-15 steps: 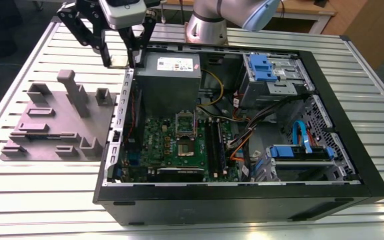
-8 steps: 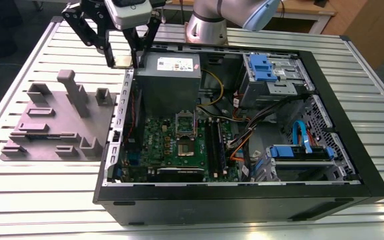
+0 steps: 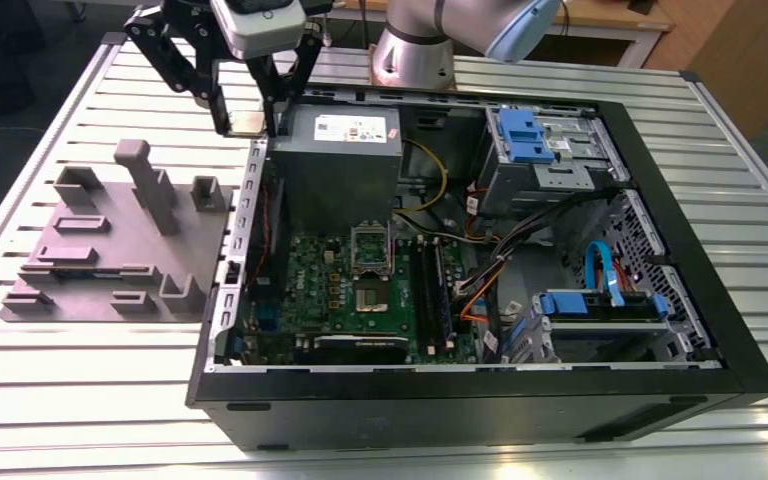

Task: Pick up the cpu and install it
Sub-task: 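Pick up the cpu and move it towards the insertion slot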

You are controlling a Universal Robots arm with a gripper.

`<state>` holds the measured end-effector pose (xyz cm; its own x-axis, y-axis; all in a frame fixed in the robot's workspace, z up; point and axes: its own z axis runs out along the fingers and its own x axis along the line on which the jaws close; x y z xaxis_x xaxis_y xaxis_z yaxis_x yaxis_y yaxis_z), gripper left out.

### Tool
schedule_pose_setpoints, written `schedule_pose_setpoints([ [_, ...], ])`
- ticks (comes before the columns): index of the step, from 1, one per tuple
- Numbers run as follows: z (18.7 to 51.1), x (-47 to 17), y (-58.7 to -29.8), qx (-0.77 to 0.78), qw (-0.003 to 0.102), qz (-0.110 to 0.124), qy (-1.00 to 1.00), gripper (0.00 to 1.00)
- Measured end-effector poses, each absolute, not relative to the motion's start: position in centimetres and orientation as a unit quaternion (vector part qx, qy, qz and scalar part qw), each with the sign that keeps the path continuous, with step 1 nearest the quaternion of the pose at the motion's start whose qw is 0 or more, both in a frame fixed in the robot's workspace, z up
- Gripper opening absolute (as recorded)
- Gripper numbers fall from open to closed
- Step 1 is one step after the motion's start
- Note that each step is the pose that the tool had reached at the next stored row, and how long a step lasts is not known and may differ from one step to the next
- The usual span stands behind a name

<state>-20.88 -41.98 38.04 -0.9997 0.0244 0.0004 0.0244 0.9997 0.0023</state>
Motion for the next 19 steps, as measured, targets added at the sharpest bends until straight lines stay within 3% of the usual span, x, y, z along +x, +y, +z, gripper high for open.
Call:
schedule_pose_setpoints([
  [19, 38.0, -19.1, -43.1, -0.012, 0.0, -0.001, -1.0, 0.47],
])
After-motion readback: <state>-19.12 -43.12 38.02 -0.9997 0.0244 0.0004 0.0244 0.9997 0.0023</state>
